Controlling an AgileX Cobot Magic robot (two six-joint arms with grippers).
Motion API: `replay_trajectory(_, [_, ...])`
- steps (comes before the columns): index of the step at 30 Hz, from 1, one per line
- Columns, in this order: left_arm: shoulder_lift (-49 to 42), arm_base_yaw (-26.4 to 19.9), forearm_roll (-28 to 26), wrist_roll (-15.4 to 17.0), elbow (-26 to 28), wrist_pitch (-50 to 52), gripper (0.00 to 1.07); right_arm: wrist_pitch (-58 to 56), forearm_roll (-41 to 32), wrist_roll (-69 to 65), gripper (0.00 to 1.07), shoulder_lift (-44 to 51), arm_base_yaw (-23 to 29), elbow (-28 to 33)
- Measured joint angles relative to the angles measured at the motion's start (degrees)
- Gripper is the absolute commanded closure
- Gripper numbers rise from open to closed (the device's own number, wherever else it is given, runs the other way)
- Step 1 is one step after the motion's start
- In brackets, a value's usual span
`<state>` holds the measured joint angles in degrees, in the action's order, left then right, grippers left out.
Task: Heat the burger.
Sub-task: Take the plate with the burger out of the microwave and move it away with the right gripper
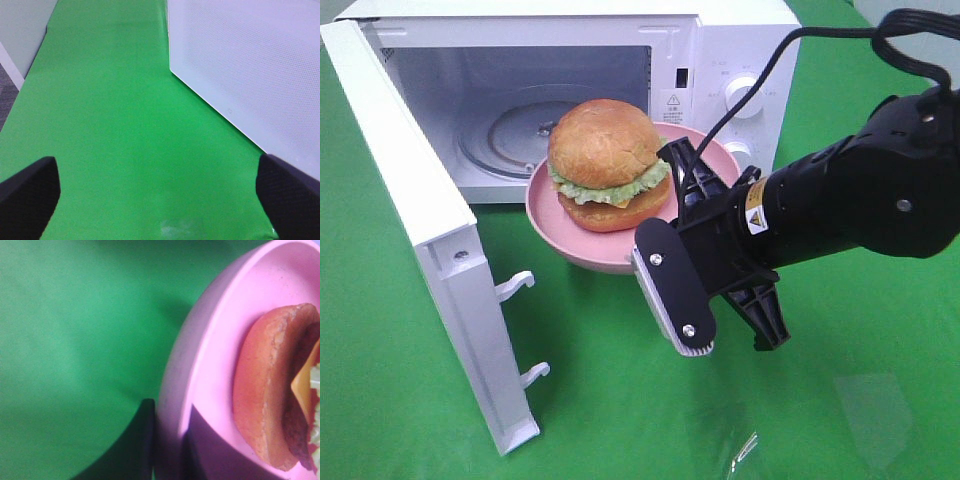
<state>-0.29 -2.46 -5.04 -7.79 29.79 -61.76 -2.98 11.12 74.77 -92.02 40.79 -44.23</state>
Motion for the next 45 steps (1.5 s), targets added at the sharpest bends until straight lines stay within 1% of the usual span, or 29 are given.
replay_trajectory(3, [0.00,0.00,0.00,0.00,0.00,0.00,0.07,0.00,0.00,-0.34,1.07,1.60,0.00,1.60])
replay_trajectory(5, [0.00,0.00,0.00,0.00,0.00,0.00,0.07,0.00,0.00,-1.43,1.07,4.53,0.00,4.53])
replay_trajectory(8, [0.00,0.00,0.00,0.00,0.00,0.00,0.07,-0.06,0.00,-2.06,1.07,6.25,0.00,5.90])
replay_trajectory(9, [0.00,0.00,0.00,0.00,0.00,0.00,0.07,-0.40,0.00,-2.64,1.07,7.73,0.00,7.33])
replay_trajectory(14, [0.00,0.00,0.00,0.00,0.00,0.00,0.07,-1.32,0.00,-2.81,1.07,10.14,0.00,9.22])
replay_trajectory(15, [0.00,0.00,0.00,0.00,0.00,0.00,0.07,-2.18,0.00,-2.81,1.07,11.75,0.00,10.43])
replay_trajectory(18, [0.00,0.00,0.00,0.00,0.00,0.00,0.07,-3.27,0.00,-2.81,1.07,13.52,0.00,11.57])
replay_trajectory(19, [0.00,0.00,0.00,0.00,0.00,0.00,0.07,-4.93,-0.06,-3.32,1.07,16.16,0.00,13.29])
replay_trajectory(21, [0.00,0.00,0.00,0.00,0.00,0.00,0.07,-5.44,-0.06,-3.78,1.07,17.07,0.00,13.87])
replay_trajectory(22, [0.00,0.00,0.00,0.00,0.00,0.00,0.07,-6.53,-0.06,-4.70,1.07,18.91,0.00,15.07])
replay_trajectory(31, [0.00,0.00,0.00,0.00,0.00,0.00,0.07,-12.49,0.29,-8.02,1.07,26.53,0.00,18.56])
replay_trajectory(33, [0.00,0.00,0.00,0.00,0.00,0.00,0.07,-13.87,1.26,-10.31,1.07,28.25,0.00,18.96])
replay_trajectory(35, [0.00,0.00,0.00,0.00,0.00,0.00,0.07,-17.53,4.30,-16.33,1.07,31.68,0.00,19.02])
replay_trajectory(36, [0.00,0.00,0.00,0.00,0.00,0.00,0.07,-17.53,4.30,-16.33,1.07,31.68,0.00,19.02])
replay_trajectory(37, [0.00,0.00,0.00,0.00,0.00,0.00,0.07,-19.02,5.96,-19.65,1.07,33.17,0.00,19.02])
replay_trajectory(40, [0.00,0.00,0.00,0.00,0.00,0.00,0.07,-19.88,7.05,-21.54,1.07,33.92,0.00,19.02])
replay_trajectory(41, [0.00,0.00,0.00,0.00,0.00,0.00,0.07,-21.54,9.00,-25.61,1.07,35.18,0.00,19.02])
replay_trajectory(44, [0.00,0.00,0.00,0.00,0.00,0.00,0.07,-23.49,11.12,-29.05,1.07,35.87,0.00,19.02])
replay_trajectory(45, [0.00,0.00,0.00,0.00,0.00,0.00,0.07,-25.67,13.64,-33.92,1.07,36.33,0.00,19.02])
